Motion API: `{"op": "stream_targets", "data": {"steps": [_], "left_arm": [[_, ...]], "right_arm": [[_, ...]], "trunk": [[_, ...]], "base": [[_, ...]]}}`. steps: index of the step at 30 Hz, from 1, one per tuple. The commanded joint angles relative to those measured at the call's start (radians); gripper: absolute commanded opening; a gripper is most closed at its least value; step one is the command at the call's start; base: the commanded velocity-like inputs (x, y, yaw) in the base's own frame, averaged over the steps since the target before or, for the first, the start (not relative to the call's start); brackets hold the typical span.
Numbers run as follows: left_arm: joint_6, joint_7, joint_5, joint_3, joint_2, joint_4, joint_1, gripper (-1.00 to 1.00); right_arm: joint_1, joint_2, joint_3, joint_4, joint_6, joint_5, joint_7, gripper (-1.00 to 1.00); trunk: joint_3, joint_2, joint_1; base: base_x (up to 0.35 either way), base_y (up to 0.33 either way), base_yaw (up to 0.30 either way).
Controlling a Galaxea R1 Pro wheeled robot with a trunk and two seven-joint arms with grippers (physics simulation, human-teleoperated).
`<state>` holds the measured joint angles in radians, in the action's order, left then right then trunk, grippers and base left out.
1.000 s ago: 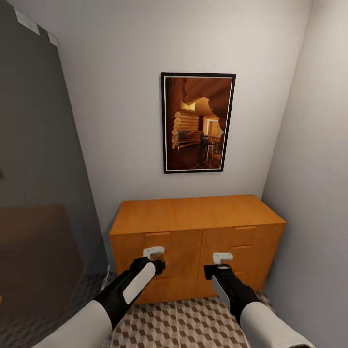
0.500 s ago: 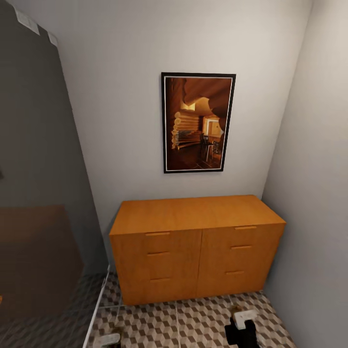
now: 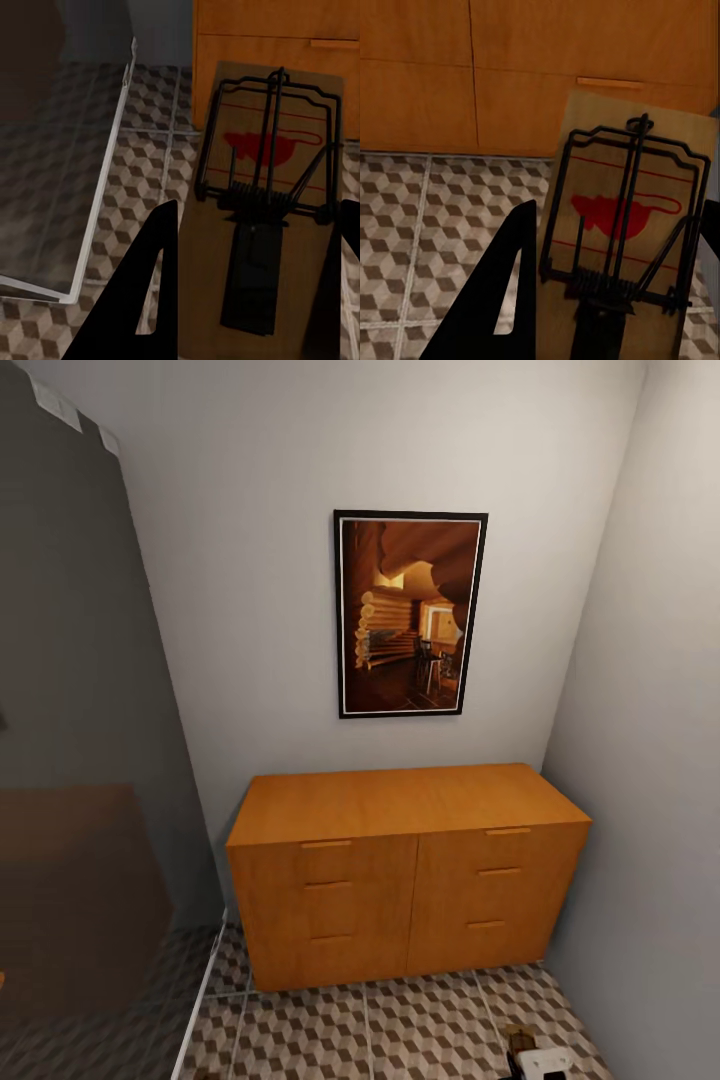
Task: Take the four mousetraps from the cabinet in the bathroom and place them on the bathroom floor. Make sure all four end up on the same floor surface, and ensure that at least two of them are either under or directly next to the same bathroom sink.
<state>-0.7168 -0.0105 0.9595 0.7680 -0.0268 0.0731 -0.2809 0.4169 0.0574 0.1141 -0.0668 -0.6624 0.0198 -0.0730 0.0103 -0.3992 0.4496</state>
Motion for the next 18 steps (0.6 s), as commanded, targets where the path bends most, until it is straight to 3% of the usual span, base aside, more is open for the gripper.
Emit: {"op": "stream_targets", "data": {"steps": [1,10,18], "left_arm": [[-0.005,0.003,0.004,0.007,0.001,0.002,0.000,-1.00],[-0.007,0.003,0.000,0.011,0.003,0.003,0.001,-1.00],[-0.007,0.003,-0.001,0.011,0.001,0.003,0.001,-1.00]], "right_arm": [[0.001,0.000,0.009,-0.004,-0.006,0.000,-0.005,-1.00],[0.000,-0.001,0.008,-0.004,-0.009,0.000,-0.004,-1.00],[-0.001,-0.004,0.009,-0.004,-0.009,0.000,-0.005,-1.00]], "trunk": [[0.000,-0.001,0.000],[0.000,-0.001,0.000],[0.000,-0.001,0.000]], "base": [[0.000,0.000,0.000],[0.000,0.000,0.012],[0.000,0.000,0.247]]}}
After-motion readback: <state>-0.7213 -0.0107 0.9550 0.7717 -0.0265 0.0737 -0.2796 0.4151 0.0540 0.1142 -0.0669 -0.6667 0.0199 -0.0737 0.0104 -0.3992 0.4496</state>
